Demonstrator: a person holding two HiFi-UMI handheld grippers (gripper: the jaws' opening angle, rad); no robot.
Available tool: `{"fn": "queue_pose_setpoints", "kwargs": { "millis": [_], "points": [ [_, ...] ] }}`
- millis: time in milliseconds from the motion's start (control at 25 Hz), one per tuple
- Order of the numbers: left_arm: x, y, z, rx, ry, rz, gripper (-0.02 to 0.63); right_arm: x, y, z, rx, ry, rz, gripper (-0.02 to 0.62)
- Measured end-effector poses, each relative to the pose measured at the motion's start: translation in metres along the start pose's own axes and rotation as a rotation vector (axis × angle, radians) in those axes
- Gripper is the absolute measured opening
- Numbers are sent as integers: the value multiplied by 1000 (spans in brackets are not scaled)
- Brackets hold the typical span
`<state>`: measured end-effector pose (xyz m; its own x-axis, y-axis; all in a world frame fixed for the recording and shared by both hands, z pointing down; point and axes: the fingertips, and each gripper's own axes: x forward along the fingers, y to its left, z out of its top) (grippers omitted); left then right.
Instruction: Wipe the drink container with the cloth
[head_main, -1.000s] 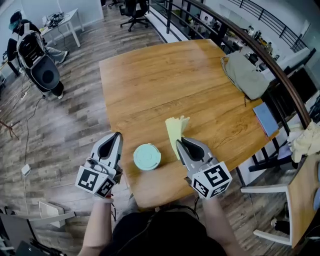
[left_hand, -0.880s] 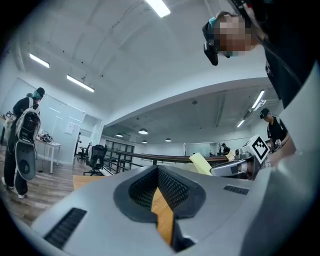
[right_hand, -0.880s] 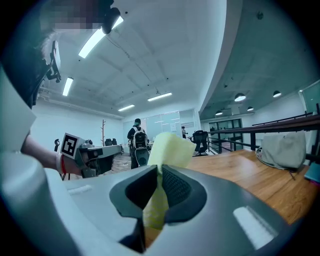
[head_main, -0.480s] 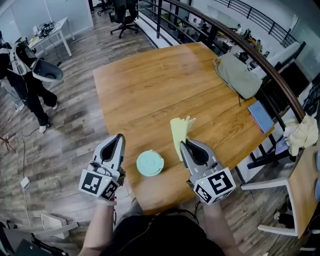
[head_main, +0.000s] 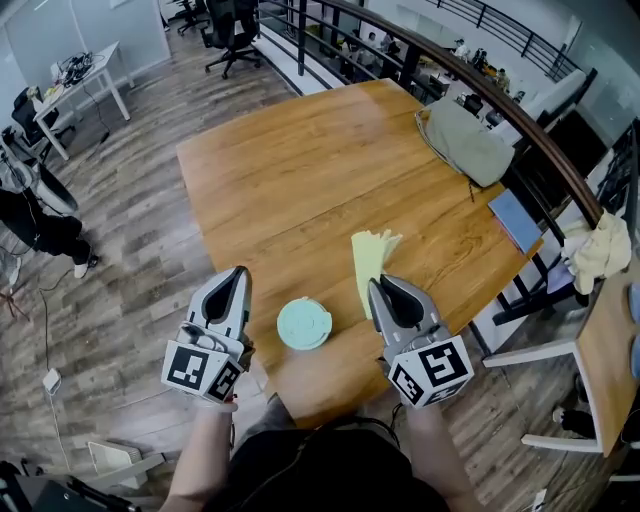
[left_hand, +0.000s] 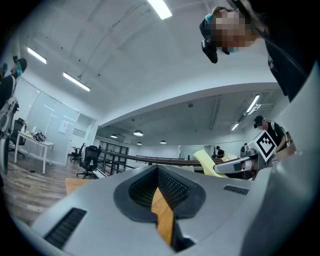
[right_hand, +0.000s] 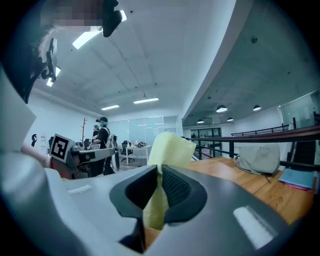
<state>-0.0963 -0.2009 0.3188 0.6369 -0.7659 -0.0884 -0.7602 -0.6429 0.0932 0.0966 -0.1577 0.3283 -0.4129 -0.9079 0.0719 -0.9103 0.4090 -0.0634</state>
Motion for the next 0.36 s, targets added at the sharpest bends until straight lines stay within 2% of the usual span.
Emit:
{"fn": "queue_pose_setpoints", "kwargs": {
  "millis": [360],
  "points": [
    [-3,4,-5,-12,34,-8,-3,-8,-8,5,-4,-41,-53,38]
  ]
}}
